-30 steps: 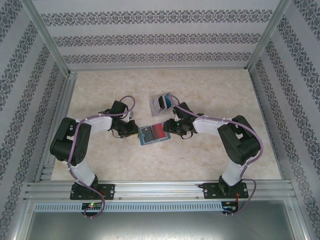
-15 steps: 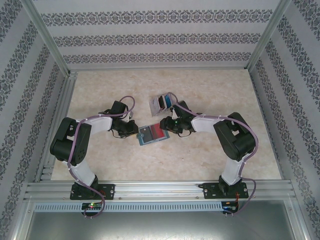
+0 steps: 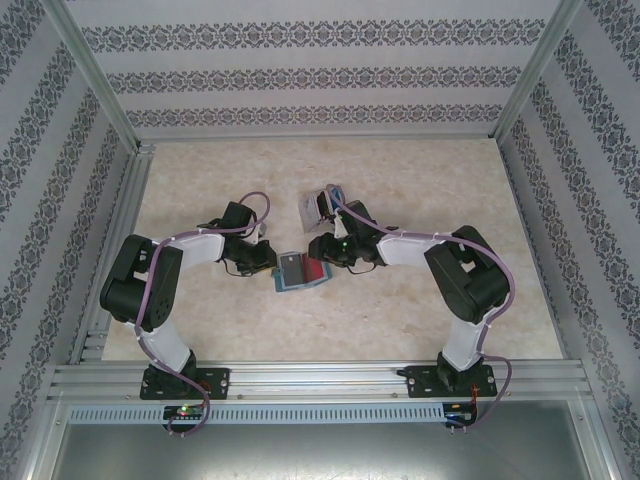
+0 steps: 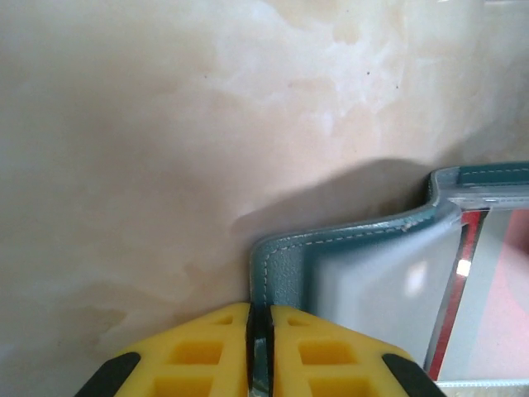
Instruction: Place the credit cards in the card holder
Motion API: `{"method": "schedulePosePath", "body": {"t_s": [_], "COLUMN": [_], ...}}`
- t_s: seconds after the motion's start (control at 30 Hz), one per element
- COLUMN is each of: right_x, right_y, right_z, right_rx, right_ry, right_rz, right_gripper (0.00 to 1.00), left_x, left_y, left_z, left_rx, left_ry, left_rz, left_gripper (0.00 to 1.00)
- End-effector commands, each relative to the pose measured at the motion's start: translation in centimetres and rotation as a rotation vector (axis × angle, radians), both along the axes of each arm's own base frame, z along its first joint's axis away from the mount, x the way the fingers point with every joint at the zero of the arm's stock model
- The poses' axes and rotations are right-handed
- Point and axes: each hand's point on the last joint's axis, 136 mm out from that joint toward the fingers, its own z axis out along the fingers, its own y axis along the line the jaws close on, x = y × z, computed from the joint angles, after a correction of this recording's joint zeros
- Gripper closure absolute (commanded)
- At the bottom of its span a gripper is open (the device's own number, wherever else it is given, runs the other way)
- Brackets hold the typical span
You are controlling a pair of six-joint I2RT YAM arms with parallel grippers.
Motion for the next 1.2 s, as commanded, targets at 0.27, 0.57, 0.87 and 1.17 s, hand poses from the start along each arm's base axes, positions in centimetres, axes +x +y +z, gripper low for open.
{"method": "schedulePosePath", "body": {"t_s": [0.27, 0.57, 0.87, 1.17], "right_x": [0.0, -0.4, -0.3, -0.4], "right_y": [2.6, 3.6, 2.9, 2.9], "right_z": [5.2, 4.3, 3.6, 4.1], "right_rx": [0.118, 0.108, 0.066, 0.074], "right_ry": [-0.071, -0.051, -0.048, -0.058], "right_rz": [0.061, 0.083, 0.072, 0.077], "right_gripper": [0.54, 0.54, 0.54, 0.53], "left_x": [0.4, 0.4, 0.4, -0.1], "left_y": [-1.2, -1.1, -1.3, -0.7], "left_z": [0.9, 1.1, 4.3, 5.8], "left_rx": [-0.034, -0.029, -0.05, -0.026], "left_ry": [-0.028, -0.031, -0.073, -0.119], "left_rz": [-0.023, -0.024, -0.038, -0.053], "left_gripper": [0.85, 0.85, 0.78, 0.75]}}
